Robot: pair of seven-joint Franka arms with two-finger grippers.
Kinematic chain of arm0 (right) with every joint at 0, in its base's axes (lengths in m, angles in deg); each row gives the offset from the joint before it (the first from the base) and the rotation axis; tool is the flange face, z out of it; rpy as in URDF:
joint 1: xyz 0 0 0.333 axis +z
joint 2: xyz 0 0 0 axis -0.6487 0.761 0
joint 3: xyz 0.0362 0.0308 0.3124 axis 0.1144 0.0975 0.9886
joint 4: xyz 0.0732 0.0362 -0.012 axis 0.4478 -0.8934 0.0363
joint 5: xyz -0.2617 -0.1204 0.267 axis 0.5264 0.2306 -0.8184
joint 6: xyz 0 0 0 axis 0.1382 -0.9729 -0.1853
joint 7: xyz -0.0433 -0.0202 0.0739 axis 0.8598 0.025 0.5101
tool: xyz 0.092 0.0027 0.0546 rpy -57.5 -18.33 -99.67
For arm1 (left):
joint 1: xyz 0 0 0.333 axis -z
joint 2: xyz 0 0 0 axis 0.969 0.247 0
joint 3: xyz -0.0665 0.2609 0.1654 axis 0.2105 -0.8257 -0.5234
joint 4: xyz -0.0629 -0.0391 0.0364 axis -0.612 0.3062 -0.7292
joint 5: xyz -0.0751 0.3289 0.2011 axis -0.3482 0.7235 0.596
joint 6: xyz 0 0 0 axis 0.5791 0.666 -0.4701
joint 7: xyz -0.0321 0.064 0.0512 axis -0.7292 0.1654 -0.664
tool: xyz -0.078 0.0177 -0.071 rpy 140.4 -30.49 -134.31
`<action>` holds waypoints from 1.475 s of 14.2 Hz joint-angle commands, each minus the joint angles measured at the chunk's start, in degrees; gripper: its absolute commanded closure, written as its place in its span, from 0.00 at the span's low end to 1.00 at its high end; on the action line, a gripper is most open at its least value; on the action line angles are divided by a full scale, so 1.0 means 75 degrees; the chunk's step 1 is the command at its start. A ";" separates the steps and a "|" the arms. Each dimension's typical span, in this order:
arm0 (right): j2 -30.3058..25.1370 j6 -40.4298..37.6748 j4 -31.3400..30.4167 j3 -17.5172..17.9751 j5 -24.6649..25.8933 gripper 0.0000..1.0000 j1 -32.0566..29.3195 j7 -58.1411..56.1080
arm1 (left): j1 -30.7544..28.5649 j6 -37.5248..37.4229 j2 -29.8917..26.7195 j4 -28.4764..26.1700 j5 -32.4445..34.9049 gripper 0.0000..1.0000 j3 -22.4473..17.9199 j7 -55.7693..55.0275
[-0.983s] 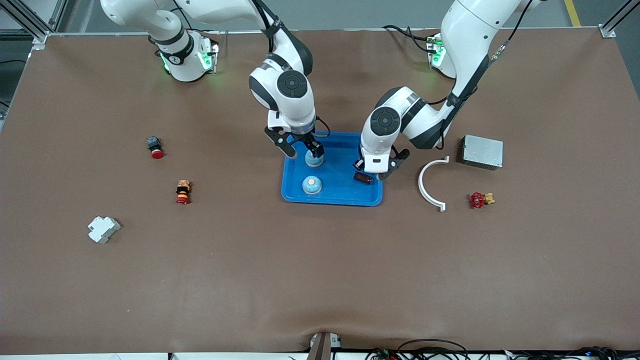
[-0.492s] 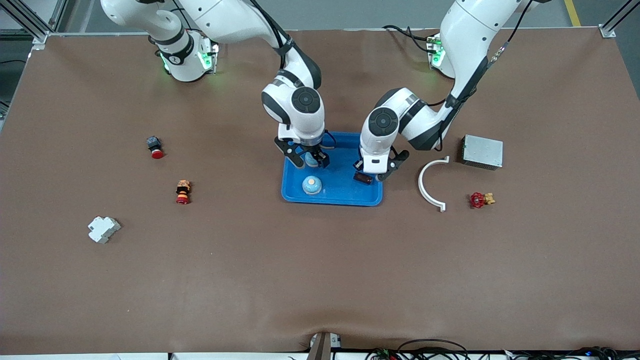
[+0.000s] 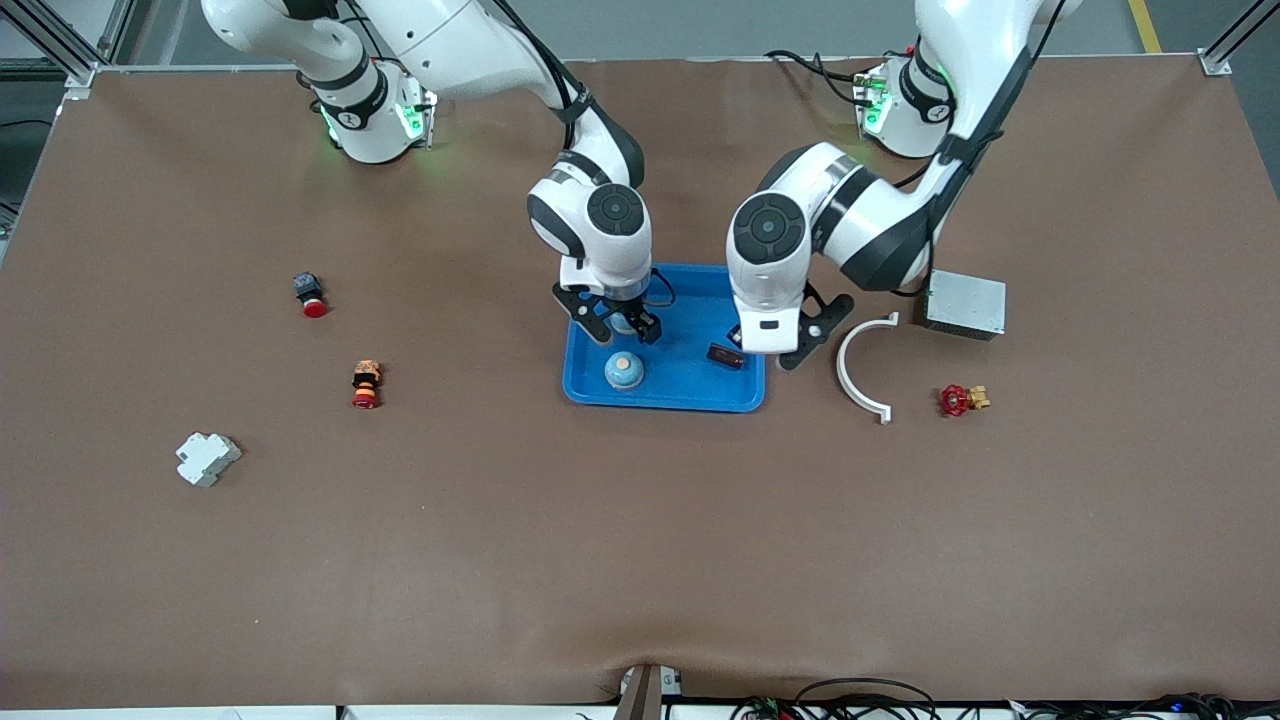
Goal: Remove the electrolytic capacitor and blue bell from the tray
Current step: 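Grasp the light-blue bell with the right gripper while the left gripper lifts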
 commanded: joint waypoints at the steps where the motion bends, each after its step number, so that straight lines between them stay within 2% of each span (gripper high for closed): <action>1: 0.0123 0.0029 0.0138 -0.0081 0.0166 0.00 0.0128 0.0252 | -0.0600 -0.0399 -0.0221 0.0259 0.0157 1.00 -0.0003 0.0979; 5: 0.0147 0.0029 0.0138 -0.0081 0.0225 0.02 0.0151 0.0440 | -0.1620 -0.0622 -0.0387 0.0002 -0.0031 1.00 0.0056 0.1393; 7: 0.0147 0.0029 0.0138 -0.0081 0.0236 0.12 0.0151 0.0440 | -0.2171 -0.0541 -0.0259 -0.0360 0.0027 1.00 0.0056 0.1498; 8: 0.0147 0.0029 0.0126 -0.0081 0.0236 0.26 0.0151 0.0440 | -0.2313 -0.0424 -0.0142 -0.0490 0.0039 1.00 0.0045 0.1533; 9: 0.0158 0.0029 0.0137 -0.0081 0.0236 0.64 0.0151 0.0440 | -0.2360 -0.0203 -0.0002 -0.0642 0.0039 1.00 0.0044 0.1534; 10: 0.0147 0.0041 0.0138 -0.0069 0.0225 0.87 0.0117 0.0451 | -0.2361 0.0101 0.0127 -0.0806 0.0051 1.00 0.0044 0.1522; 11: 0.0147 0.0041 0.0161 -0.0069 0.0144 1.00 0.0105 0.0567 | -0.2349 0.0383 0.0175 -0.0994 0.0086 1.00 0.0021 0.1534; 14: 0.0112 0.0006 0.0184 -0.0069 0.0178 1.00 0.0069 0.0779 | -0.2466 0.0924 0.0362 -0.1463 0.0682 1.00 -0.0002 0.1522; 17: 0.0030 -0.0297 0.0395 -0.0057 0.0143 1.00 0.0023 0.0698 | -0.2607 0.1100 0.0702 -0.1487 0.0940 1.00 -0.0002 0.1463; 21: -0.0414 -0.2614 0.1424 0.0024 -0.0113 1.00 -0.0445 -0.0271 | -0.2770 0.1229 0.1030 -0.1488 0.1199 1.00 -0.0037 0.1405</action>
